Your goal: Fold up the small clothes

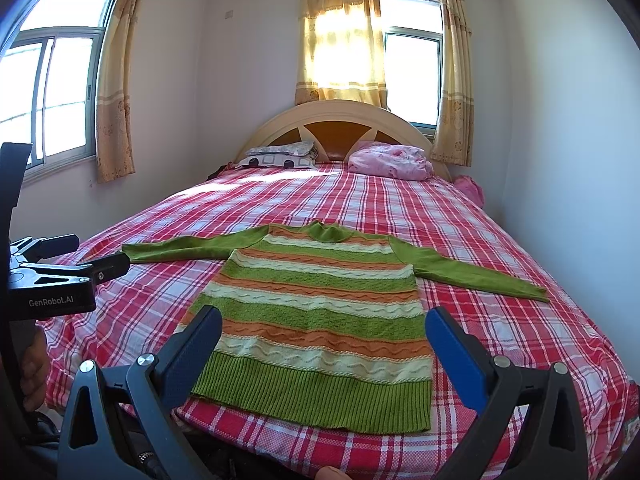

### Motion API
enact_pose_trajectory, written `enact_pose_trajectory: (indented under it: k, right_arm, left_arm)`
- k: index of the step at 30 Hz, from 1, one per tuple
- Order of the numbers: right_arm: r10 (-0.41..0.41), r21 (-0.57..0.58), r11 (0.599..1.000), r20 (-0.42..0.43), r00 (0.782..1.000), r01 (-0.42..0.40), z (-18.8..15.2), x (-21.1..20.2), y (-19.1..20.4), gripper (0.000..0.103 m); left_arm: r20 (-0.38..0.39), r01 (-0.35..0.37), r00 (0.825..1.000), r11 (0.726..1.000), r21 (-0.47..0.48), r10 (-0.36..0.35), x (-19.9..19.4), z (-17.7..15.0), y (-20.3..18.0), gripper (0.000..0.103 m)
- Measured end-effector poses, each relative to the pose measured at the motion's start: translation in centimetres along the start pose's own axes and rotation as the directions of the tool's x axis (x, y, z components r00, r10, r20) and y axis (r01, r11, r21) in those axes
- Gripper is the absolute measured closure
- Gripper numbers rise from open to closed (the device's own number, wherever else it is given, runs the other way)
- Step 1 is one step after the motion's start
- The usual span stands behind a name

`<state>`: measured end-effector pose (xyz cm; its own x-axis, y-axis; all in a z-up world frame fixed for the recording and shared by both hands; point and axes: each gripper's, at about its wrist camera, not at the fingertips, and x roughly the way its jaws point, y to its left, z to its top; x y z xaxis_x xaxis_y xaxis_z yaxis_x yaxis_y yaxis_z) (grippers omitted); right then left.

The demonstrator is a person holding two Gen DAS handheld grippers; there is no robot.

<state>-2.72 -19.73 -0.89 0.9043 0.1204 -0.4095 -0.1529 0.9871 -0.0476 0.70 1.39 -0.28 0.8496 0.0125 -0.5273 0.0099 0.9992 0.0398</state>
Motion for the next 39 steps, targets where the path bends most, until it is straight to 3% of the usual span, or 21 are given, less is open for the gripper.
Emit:
enact_pose_trajectory:
  k: [39]
  right_arm:
    - [0.008,0.001,1.0,-0.015,1.0,-0.008,-0.38,0.2,0.17,0.001]
  left_arm:
    - [-0.005,-0.009,1.0,1.0,-0.009,0.009,0.02,0.14,0.6,0.0]
